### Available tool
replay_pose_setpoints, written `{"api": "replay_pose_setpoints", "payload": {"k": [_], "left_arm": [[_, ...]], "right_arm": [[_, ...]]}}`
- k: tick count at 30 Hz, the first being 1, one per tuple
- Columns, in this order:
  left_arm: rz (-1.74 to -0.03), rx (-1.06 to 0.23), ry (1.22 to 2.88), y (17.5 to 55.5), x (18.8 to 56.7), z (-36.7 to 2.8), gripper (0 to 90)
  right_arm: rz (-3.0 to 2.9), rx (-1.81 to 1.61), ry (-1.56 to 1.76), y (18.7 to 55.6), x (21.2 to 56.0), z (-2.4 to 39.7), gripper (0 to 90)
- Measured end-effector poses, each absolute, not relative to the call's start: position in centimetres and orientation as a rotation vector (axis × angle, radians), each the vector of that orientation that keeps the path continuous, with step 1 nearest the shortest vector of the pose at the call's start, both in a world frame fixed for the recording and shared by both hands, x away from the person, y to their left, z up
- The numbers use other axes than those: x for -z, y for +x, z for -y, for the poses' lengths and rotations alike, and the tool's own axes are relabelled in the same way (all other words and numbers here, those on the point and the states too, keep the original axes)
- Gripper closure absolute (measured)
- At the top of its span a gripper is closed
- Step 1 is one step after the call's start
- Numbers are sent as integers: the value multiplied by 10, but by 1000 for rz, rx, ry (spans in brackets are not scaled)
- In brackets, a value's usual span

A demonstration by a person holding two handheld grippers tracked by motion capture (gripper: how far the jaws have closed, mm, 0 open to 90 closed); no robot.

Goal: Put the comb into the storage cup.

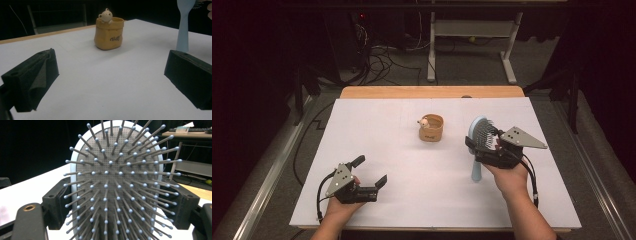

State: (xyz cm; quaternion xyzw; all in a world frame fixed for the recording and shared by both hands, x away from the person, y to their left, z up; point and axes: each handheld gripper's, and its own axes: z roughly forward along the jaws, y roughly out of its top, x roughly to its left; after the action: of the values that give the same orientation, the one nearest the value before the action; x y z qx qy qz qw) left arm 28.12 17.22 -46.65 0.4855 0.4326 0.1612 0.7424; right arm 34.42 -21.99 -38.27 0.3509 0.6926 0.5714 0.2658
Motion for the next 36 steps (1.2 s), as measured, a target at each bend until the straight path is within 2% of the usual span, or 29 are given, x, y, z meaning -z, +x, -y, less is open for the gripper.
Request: {"api": "replay_pose_setpoints", "payload": {"k": [36], "left_arm": [[-932, -347, 1050, 282, 466, -169, 6]], "right_arm": [[-1865, -1551, 914, 368, 372, 186, 206]]}}
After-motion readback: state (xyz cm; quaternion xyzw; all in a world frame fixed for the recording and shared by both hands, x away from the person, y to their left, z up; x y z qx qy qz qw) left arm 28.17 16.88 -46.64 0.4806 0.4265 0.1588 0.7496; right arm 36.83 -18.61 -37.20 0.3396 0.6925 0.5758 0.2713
